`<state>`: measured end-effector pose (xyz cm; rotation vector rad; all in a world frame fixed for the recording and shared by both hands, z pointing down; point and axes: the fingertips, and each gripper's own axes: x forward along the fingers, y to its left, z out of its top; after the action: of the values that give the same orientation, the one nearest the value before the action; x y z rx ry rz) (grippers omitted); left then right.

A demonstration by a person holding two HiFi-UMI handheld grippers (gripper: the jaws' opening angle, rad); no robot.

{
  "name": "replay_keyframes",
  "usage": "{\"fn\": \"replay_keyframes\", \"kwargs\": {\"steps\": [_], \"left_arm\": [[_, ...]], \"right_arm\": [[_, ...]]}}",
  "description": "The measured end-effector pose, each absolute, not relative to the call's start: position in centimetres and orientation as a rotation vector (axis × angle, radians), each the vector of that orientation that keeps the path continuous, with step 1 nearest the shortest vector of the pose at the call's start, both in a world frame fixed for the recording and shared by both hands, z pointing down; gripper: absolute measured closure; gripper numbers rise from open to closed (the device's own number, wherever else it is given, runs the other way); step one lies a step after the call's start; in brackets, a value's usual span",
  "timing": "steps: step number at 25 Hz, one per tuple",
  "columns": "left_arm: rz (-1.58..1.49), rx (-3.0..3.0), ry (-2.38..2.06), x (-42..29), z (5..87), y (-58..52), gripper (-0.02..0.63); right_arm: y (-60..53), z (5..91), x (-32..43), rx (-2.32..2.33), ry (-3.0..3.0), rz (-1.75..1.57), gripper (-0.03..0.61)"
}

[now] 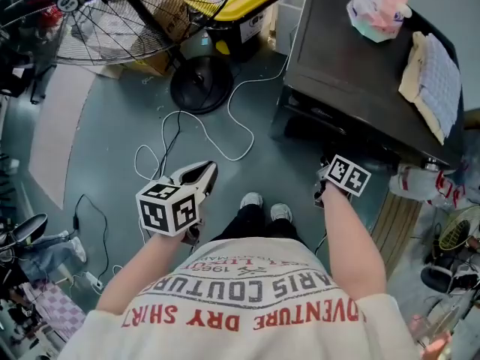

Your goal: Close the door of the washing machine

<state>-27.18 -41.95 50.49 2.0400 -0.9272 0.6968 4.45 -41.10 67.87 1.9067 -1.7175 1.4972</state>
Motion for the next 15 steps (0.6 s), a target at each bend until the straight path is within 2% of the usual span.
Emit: {"fn": "replay_keyframes", "kwargs": {"steps": [10, 15], "left_arm": [[0.705, 2.08, -0.84, -26.3, 51.2, -42.7, 0.574], [0.692, 2.112, -0.791, -24.2, 51.1, -41.9, 0.574]], "right_arm": [[-41.3, 67.7, 3.9, 1.761, -1.792, 1.455, 0.558], [-40.2, 63.7, 3.5, 1.597, -1.985, 1.367, 0.558]]}}
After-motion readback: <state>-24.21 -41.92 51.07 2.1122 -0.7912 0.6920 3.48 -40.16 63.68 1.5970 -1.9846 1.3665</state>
